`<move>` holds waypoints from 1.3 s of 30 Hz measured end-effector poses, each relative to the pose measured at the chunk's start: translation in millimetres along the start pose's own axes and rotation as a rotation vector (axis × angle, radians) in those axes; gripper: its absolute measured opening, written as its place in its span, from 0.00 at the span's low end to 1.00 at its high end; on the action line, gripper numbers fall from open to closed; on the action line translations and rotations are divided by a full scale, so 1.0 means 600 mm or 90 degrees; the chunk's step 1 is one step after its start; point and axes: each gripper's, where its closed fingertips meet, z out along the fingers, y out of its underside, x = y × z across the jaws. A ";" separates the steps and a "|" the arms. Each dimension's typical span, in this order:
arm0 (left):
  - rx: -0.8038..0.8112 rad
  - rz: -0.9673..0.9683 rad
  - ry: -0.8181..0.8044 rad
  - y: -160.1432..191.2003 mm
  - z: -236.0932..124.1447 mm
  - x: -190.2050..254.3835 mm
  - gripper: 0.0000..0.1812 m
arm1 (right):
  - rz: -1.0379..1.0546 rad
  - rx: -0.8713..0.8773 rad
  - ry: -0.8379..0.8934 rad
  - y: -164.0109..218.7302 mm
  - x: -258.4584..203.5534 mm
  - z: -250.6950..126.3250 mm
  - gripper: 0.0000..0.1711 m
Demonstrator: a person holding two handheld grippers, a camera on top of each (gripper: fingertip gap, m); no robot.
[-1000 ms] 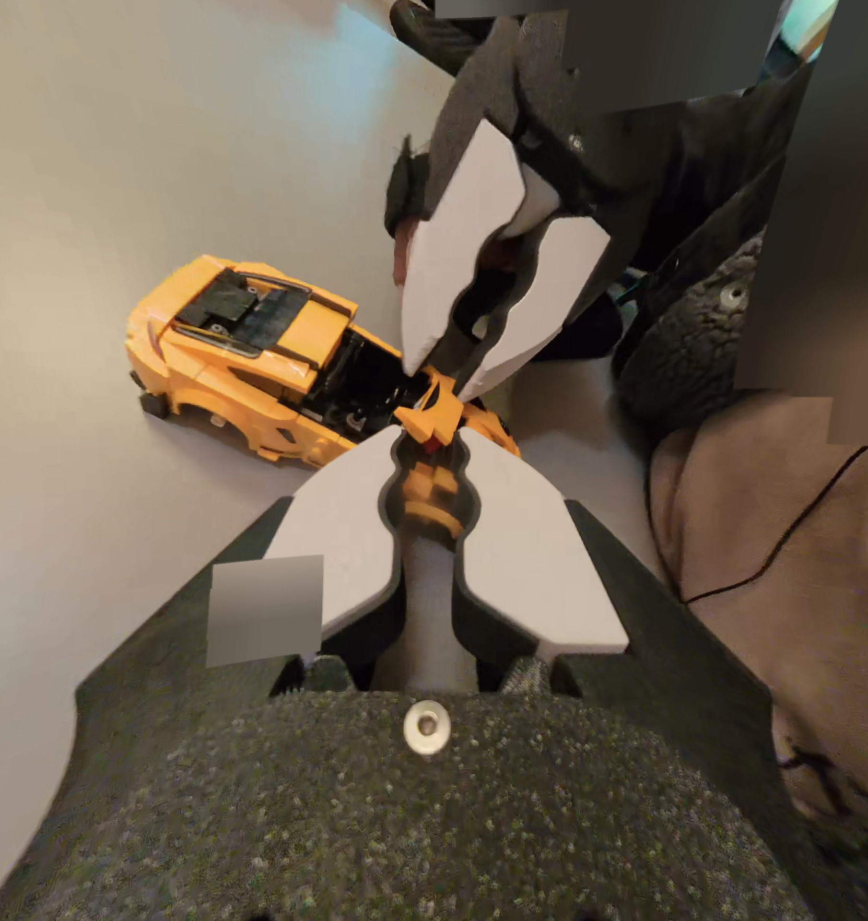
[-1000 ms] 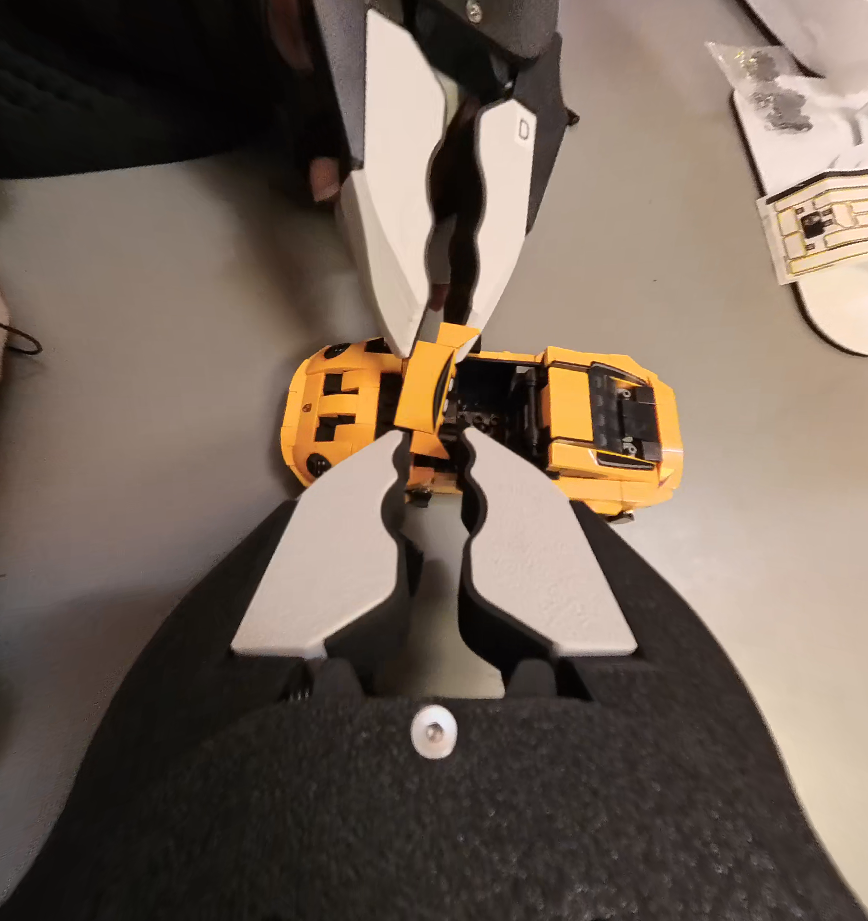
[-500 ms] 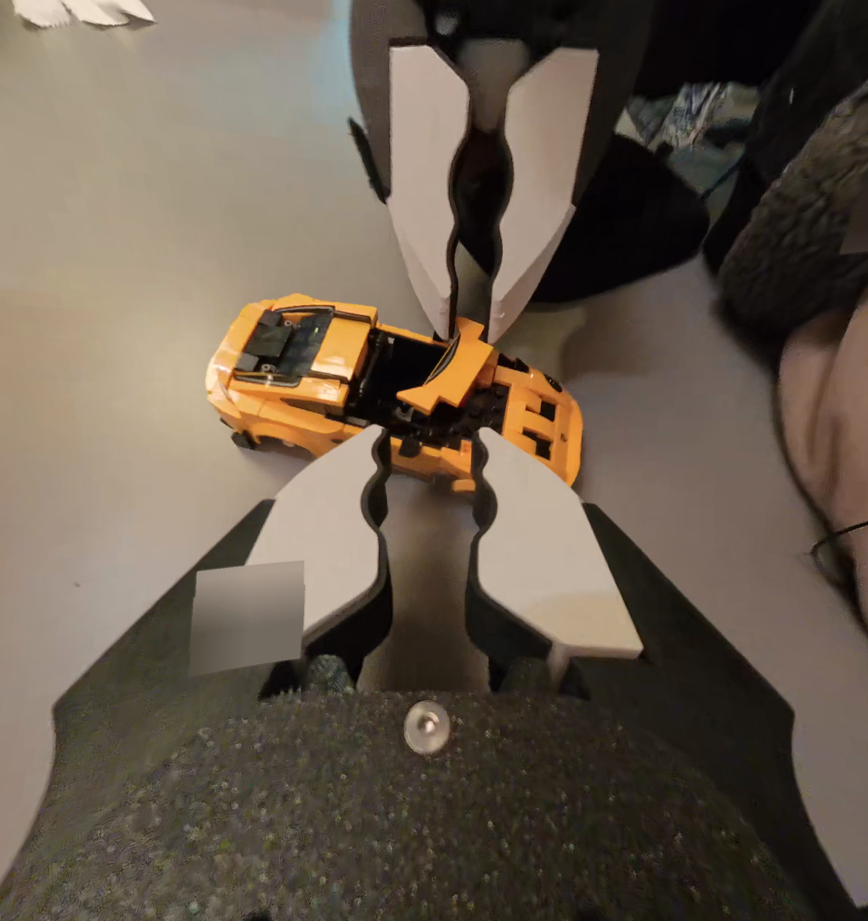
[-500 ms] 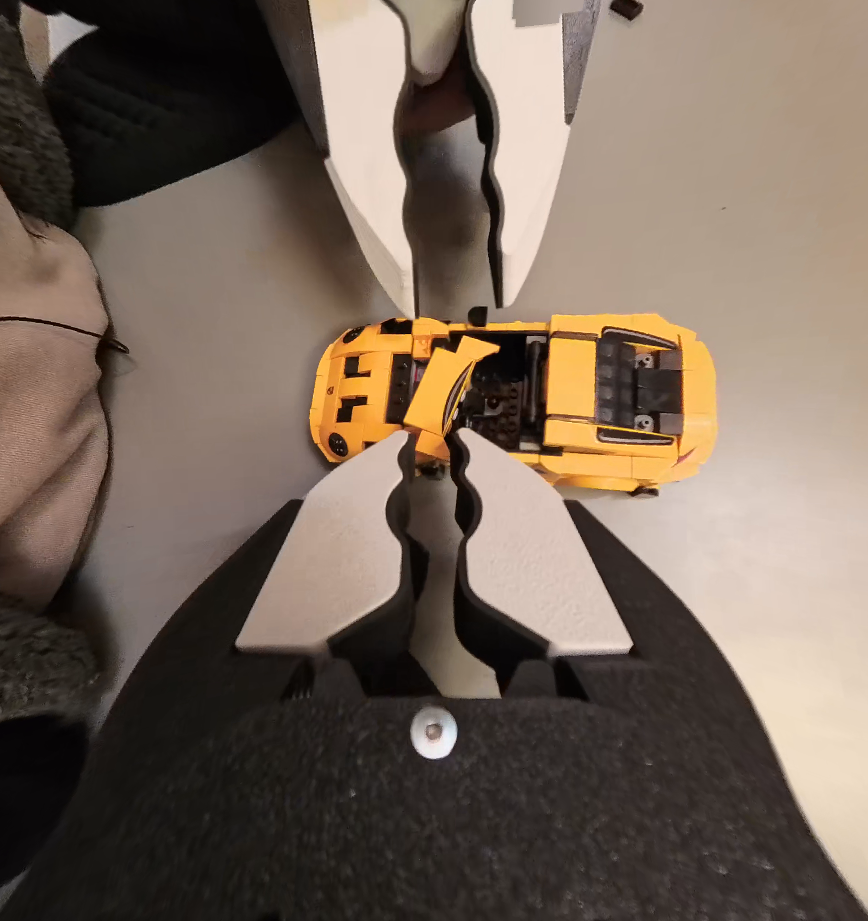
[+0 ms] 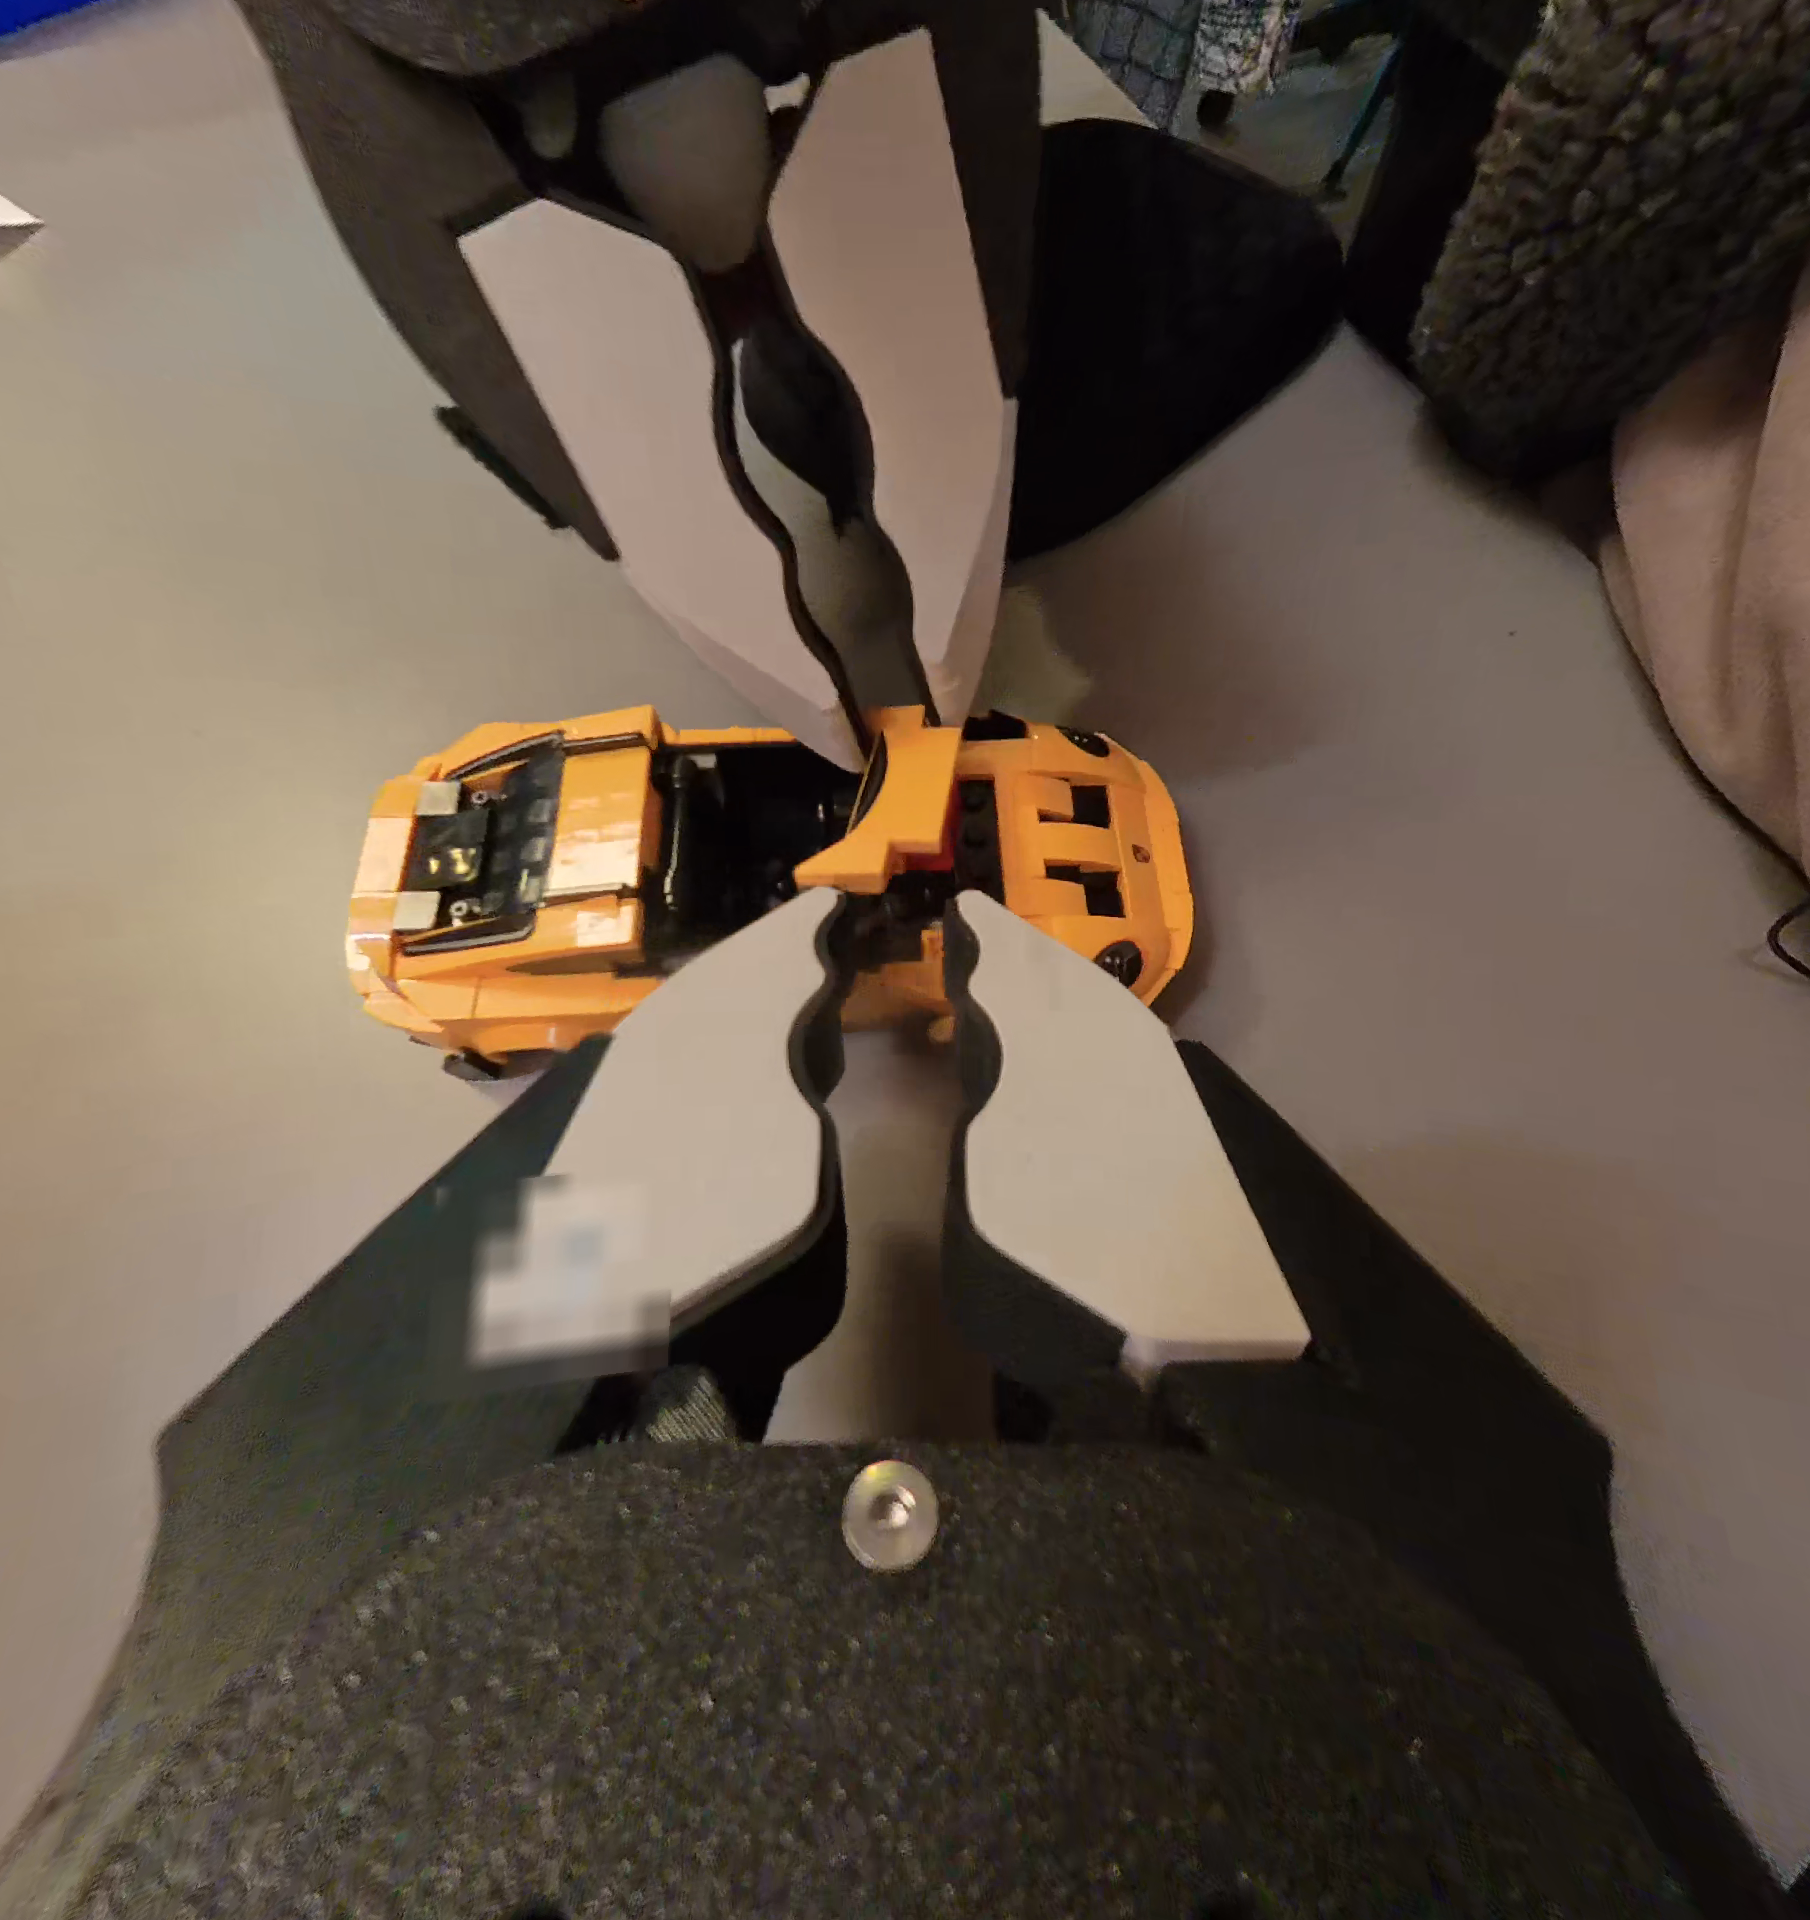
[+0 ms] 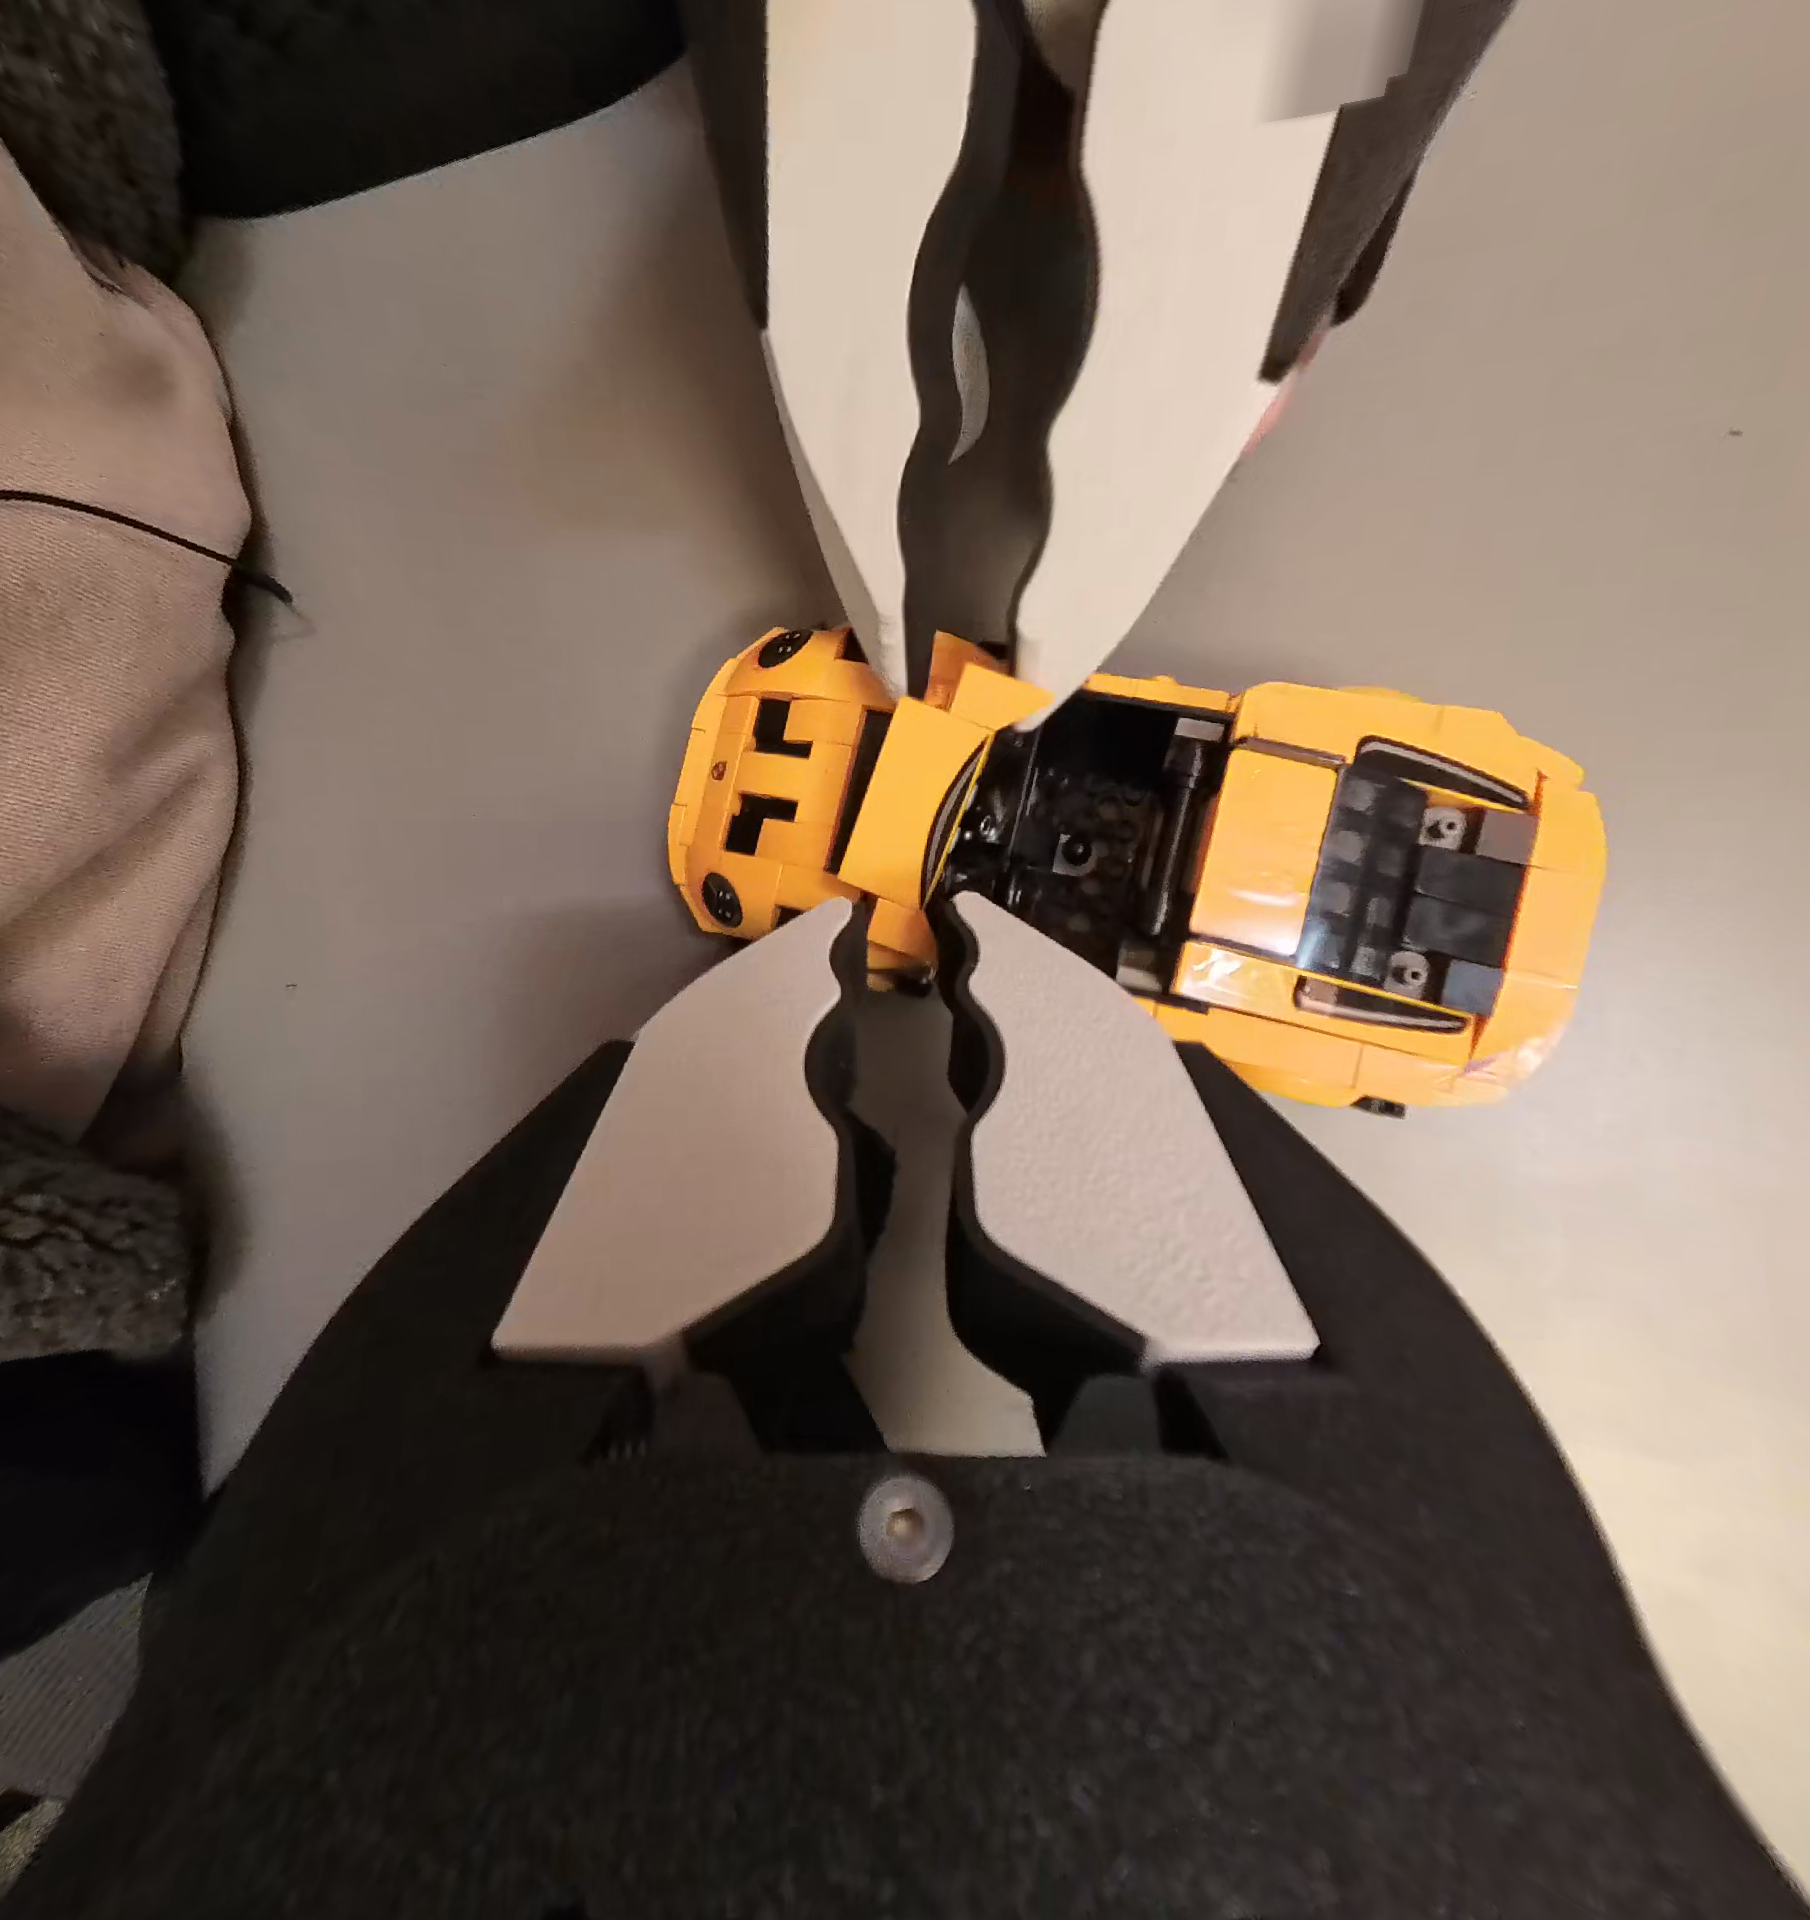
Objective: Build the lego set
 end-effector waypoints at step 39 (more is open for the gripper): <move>-0.195 -0.157 -0.361 0.072 -0.078 -0.019 0.41 | 0.080 0.112 0.345 0.098 0.070 -0.175 0.14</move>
